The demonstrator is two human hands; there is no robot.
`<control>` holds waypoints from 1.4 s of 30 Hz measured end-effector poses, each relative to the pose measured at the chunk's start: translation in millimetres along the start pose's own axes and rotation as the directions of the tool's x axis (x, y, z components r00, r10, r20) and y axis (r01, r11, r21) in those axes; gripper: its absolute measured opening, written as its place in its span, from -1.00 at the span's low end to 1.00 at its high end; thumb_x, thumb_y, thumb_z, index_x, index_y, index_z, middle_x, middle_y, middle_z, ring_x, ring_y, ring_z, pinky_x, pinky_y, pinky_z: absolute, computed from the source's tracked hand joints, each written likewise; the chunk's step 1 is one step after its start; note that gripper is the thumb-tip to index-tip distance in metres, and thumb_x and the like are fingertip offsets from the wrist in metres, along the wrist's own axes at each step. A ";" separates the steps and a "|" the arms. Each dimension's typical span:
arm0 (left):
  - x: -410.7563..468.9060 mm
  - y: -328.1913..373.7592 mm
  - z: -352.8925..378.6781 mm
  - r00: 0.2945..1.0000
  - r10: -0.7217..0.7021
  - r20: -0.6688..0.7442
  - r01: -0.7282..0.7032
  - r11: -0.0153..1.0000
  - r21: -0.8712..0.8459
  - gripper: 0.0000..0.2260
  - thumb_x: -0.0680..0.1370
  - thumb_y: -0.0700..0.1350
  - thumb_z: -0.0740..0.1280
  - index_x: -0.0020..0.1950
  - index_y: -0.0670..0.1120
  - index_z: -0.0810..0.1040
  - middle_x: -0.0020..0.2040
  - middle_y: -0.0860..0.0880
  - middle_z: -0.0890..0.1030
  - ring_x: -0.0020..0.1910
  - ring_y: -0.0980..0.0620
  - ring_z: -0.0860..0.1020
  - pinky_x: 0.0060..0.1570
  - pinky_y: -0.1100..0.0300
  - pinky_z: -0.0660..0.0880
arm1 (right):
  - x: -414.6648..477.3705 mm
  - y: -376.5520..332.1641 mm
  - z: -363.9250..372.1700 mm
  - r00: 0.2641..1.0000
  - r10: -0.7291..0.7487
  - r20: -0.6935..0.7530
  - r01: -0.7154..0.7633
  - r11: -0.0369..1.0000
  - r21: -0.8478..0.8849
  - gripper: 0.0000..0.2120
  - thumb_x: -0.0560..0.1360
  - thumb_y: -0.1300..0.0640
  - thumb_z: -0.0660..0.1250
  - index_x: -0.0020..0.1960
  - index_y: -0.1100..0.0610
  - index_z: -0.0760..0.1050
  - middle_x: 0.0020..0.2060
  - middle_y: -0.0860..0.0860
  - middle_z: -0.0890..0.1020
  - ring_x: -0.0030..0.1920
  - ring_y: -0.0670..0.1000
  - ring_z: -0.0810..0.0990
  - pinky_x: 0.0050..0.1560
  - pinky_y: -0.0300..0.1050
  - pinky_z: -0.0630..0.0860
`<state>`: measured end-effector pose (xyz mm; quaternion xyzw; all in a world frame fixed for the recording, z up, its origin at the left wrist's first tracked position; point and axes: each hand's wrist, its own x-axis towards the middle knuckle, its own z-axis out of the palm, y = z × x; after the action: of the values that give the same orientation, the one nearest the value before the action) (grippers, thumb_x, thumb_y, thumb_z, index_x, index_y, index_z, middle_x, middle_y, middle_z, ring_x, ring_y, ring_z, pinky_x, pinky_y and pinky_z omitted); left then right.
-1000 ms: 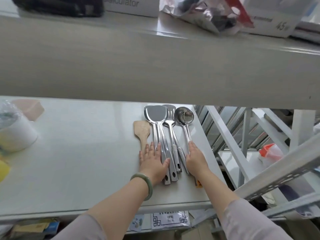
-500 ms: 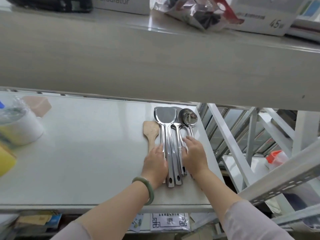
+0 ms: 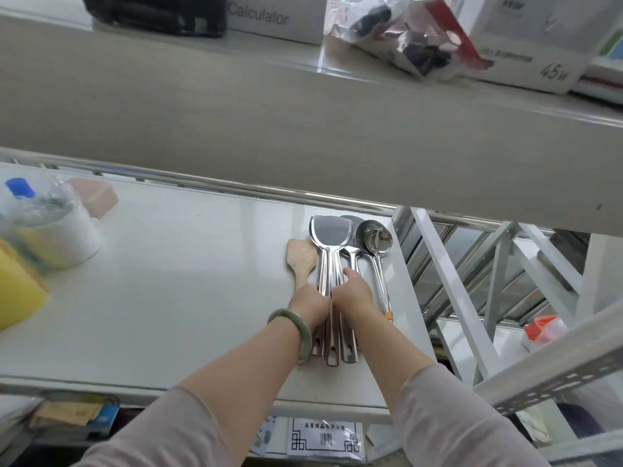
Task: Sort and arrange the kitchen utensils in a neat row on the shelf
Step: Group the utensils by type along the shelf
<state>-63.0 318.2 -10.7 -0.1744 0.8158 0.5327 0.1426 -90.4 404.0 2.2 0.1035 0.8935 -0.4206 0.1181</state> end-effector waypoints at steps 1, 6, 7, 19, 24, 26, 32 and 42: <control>0.6 0.2 -2.0 1.000 -0.001 0.009 0.002 0.999 -0.053 -0.74 0.49 -0.15 0.26 0.14 -0.17 0.57 0.06 -0.21 0.66 0.04 -0.20 0.62 0.10 -0.01 0.56 | 1.1 -0.4 1.8 1.000 0.010 -0.002 -0.010 0.997 0.072 -0.45 0.42 0.36 0.16 0.41 0.16 0.31 0.18 0.18 0.57 -0.01 0.17 0.59 -0.01 0.00 0.52; -6.5 5.0 -9.1 0.994 0.091 0.058 -0.073 0.963 -0.261 -0.72 0.46 -0.22 0.27 0.15 -0.14 0.60 0.05 -0.24 0.67 0.06 -0.22 0.63 0.15 -0.13 0.54 | 0.3 1.3 5.0 0.996 0.060 -0.065 -0.037 0.951 0.308 -0.42 0.41 0.40 0.17 0.41 0.11 0.33 0.09 0.04 0.54 -0.19 0.06 0.57 -0.20 -0.06 0.51; -8.2 5.0 -10.0 0.993 0.107 0.057 -0.088 0.959 -0.269 -0.72 0.47 -0.21 0.26 0.15 -0.13 0.59 0.04 -0.24 0.67 0.05 -0.22 0.63 0.14 -0.13 0.55 | -0.3 0.7 6.3 0.994 0.073 -0.078 -0.043 0.941 0.337 -0.42 0.41 0.40 0.18 0.40 0.11 0.33 0.08 0.05 0.55 -0.18 0.06 0.58 -0.17 -0.04 0.53; -28.3 -34.4 -109.2 0.984 0.098 -0.149 -0.139 0.945 -0.297 -0.78 0.45 -0.13 0.27 0.04 -0.10 0.62 -0.05 -0.20 0.69 -0.01 -0.20 0.64 0.10 -0.11 0.56 | -22.1 -73.9 94.1 0.999 -0.010 -0.039 0.025 0.916 0.400 -0.41 0.37 0.40 0.17 0.37 0.09 0.38 -0.01 0.12 0.65 -0.03 0.11 0.64 0.09 0.00 0.58; -30.7 -85.0 -181.3 0.979 0.023 -0.204 -0.084 0.950 -0.300 -0.71 0.37 -0.04 0.28 0.03 -0.07 0.63 -0.07 -0.15 0.70 -0.04 -0.16 0.65 0.10 -0.12 0.57 | -42.9 -116.0 173.5 0.996 -0.030 0.090 -0.010 0.909 0.417 -0.38 0.33 0.39 0.15 0.35 0.07 0.39 0.07 0.15 0.65 0.02 0.11 0.65 0.13 0.01 0.58; -32.4 -102.0 -207.7 0.975 0.007 -0.223 -0.074 0.954 -0.291 -0.73 0.39 -0.08 0.27 0.04 -0.07 0.63 -0.07 -0.16 0.70 -0.03 -0.17 0.65 0.10 -0.13 0.56 | -50.6 -131.3 199.9 0.991 -0.034 0.126 -0.021 0.912 0.410 -0.38 0.32 0.40 0.15 0.35 0.07 0.39 0.08 0.16 0.64 0.04 0.10 0.64 0.15 0.02 0.56; -33.5 -134.8 -261.9 0.968 -0.009 -0.251 -0.065 0.956 -0.285 -0.80 0.52 -0.19 0.23 0.03 -0.03 0.61 -0.08 -0.19 0.68 -0.05 -0.18 0.64 0.03 -0.08 0.59 | -63.7 -163.1 253.0 0.984 -0.019 0.175 -0.059 0.902 0.429 -0.39 0.33 0.40 0.13 0.34 0.06 0.38 0.01 0.14 0.66 0.02 0.09 0.64 0.15 0.00 0.55; -19.2 -161.9 -294.6 0.954 0.107 -0.281 -0.131 0.989 -0.070 -0.85 0.51 -0.17 0.24 0.00 -0.04 0.57 -0.24 -0.05 0.61 -0.23 -0.07 0.54 -0.25 0.13 0.43 | -74.4 -183.7 285.1 0.982 -0.036 0.187 -0.035 0.932 0.360 -0.37 0.38 0.37 0.14 0.42 0.02 0.28 0.00 -0.01 0.50 0.11 0.07 0.57 0.20 -0.05 0.51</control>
<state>11.1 -10.1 -19.9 -0.2038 0.8125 0.5460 -0.0130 -36.6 61.6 -18.2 0.0824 0.7853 -0.5860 0.1819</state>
